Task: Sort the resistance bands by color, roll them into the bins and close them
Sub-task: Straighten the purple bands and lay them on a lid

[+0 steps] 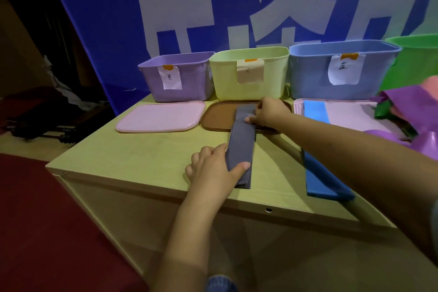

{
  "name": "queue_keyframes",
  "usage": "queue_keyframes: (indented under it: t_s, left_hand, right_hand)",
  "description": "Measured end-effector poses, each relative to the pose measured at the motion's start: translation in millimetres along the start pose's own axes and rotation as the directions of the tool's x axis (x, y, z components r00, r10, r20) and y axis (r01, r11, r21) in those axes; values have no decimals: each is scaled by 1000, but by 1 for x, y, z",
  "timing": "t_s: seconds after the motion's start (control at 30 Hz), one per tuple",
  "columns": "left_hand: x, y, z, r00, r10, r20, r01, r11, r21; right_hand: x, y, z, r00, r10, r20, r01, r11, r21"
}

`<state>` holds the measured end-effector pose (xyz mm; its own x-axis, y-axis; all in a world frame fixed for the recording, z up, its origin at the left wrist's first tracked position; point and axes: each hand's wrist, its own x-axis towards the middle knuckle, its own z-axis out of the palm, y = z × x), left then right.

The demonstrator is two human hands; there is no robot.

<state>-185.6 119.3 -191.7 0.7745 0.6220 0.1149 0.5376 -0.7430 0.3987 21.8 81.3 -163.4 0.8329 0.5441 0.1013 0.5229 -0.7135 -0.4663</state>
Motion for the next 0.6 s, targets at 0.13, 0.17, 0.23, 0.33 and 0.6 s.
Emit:
queue_keyframes:
  t_s: [0.13,0.17,0.23,0.33,0.6]
  left_hand:
    - [-5,3,-4,997,9,-79,-14,997,-73]
    - [-6,5,-7,994,16,-108,-28,994,-104]
    - [-8,12,-11,985,50,-165,-78,983,-167]
    - [-10,33,-13,969,128,-213,-200,910,-363]
    - [-32,121,18,936,327,-132,-325,657,-681]
  right_hand:
    - [-6,1,-5,996,-46,-74,57,986,155]
    - [-9,2,-10,995,-47,-88,67,968,242]
    - [-20,5,-27,993,-68,-93,97,929,358]
    - [-45,23,-61,986,-147,-85,168,911,377]
    - [-110,146,-141,958,-40,-283,28,998,-48]
